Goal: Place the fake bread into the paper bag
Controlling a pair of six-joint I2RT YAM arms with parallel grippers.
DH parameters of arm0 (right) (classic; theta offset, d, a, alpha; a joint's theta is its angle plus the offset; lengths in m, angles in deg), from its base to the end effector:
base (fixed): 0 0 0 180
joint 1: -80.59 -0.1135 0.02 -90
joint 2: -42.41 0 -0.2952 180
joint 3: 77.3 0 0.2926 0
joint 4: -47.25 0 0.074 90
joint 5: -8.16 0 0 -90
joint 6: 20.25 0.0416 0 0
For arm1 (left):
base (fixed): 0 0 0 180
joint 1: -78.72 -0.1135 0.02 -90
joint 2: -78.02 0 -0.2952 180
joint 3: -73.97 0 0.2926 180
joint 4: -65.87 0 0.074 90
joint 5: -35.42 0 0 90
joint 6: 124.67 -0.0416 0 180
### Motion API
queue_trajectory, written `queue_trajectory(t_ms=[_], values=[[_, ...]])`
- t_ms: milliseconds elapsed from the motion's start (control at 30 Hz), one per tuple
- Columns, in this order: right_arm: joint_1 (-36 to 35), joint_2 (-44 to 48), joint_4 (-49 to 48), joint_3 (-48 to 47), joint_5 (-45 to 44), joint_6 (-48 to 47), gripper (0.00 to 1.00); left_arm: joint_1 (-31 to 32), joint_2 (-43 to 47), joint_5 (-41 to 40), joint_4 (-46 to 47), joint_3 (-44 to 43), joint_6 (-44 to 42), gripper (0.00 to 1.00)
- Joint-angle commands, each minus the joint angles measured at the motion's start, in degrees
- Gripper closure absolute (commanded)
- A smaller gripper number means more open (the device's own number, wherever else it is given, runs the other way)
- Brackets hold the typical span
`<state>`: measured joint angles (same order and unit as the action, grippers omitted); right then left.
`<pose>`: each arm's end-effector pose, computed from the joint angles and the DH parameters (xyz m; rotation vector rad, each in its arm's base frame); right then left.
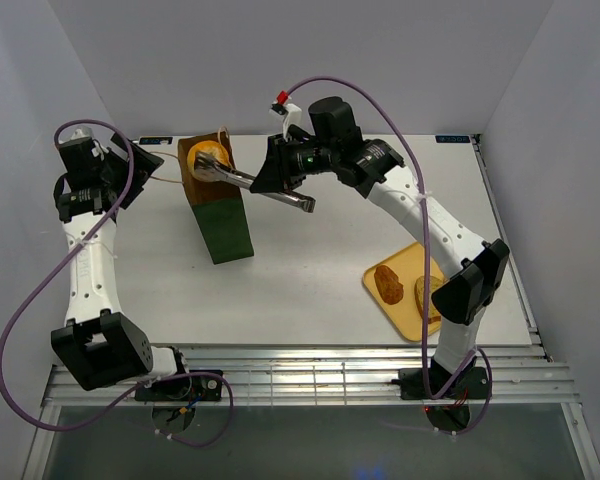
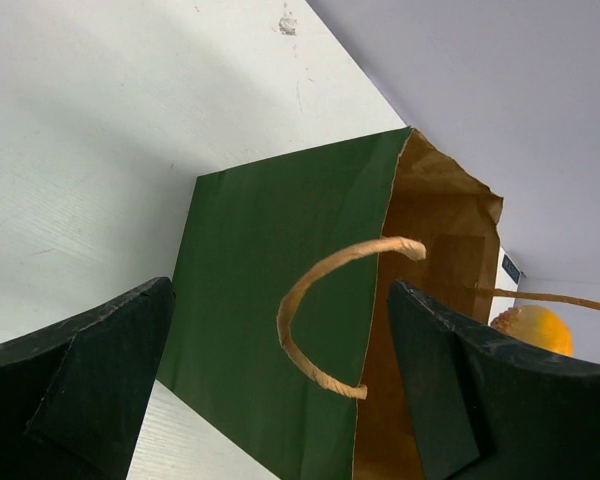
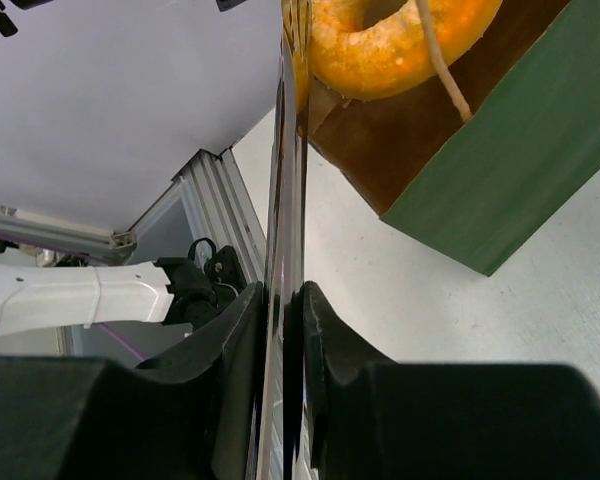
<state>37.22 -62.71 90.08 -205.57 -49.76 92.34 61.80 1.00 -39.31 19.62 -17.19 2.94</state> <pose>0.3257 0.3381 0.4767 -0.7757 1.9356 1.2766 0.3228 0.0868 0.4120 -0.8407 1.9782 -0.4956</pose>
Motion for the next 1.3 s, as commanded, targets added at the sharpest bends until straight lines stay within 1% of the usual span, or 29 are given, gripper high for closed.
queue_trajectory(t_ms=[0, 33, 100, 133, 333, 533, 700, 833, 933, 967, 1033, 1067, 1133, 1167, 1233, 1267], values=[[0.5, -1.0, -3.8, -3.4, 0.6, 1.2, 0.84, -0.4, -0.2, 1.3, 1.5, -1.2, 0.5, 0.02], [0.7, -1.2, -3.8, -3.8, 0.7, 1.3, 0.77, -0.3, -0.4, 1.5, 1.5, -1.3, 0.5, 0.02], [0.8, -1.9, -3.8, -4.4, 0.8, 1.5, 0.76, -0.3, -0.7, 1.9, 1.6, -1.3, 0.5, 0.02], [0.9, -2.1, -3.8, -4.6, 0.8, 1.7, 0.72, -0.3, -0.6, 2.1, 1.9, -1.2, 0.6, 0.02], [1.0, -3.1, -3.7, -5.3, 0.5, 1.9, 0.61, -0.4, -0.4, 2.9, 2.7, 0.0, 0.8, 0.02], [1.0, -2.5, -3.8, -4.2, 0.8, 2.1, 0.59, -0.3, -0.3, 3.5, 3.2, 0.9, 0.5, 0.02], [1.0, -0.7, -3.4, -3.4, 0.2, 1.9, 0.50, -0.3, -0.1, 4.5, 4.1, 1.8, 0.7, 0.02], [1.0, -0.5, -1.7, -4.2, 0.1, 1.7, 0.50, -0.4, 0.2, 4.9, 4.4, 2.6, 0.8, 0.02], [0.9, 2.1, 0.4, -2.7, -1.1, 0.7, 0.50, -0.3, 0.6, 5.1, 4.5, 3.0, 0.6, 0.02], [0.9, 4.5, 1.2, -1.9, -1.7, 0.3, 0.50, -0.4, 0.8, 5.1, 4.4, 3.1, 0.5, 0.02], [0.7, 7.5, 3.1, 1.7, -3.8, -1.2, 0.50, -0.3, 1.8, 5.0, 4.4, 3.3, 0.4, 0.02], [0.7, 11.1, 3.7, 3.2, -5.1, -1.7, 0.50, -0.4, 2.2, 4.9, 4.4, 3.5, 0.4, 0.02], [0.7, 15.1, 5.4, 6.6, -6.2, -2.7, 0.50, -0.3, 3.1, 4.6, 4.4, 3.6, 0.2, 0.02], [0.7, 19.0, 6.1, 10.0, -6.7, -3.1, 0.50, -0.3, 3.3, 4.6, 4.4, 3.6, 0.1, 0.02], [0.7, 23.2, 7.7, 13.4, -9.1, -3.9, 0.50, -0.3, 3.8, 4.3, 4.1, 3.6, -0.2, 0.02], [0.7, 27.2, 9.6, 15.2, -10.4, -4.4, 0.50, -0.4, 4.0, 4.2, 4.0, 3.6, -0.3, 0.02]])
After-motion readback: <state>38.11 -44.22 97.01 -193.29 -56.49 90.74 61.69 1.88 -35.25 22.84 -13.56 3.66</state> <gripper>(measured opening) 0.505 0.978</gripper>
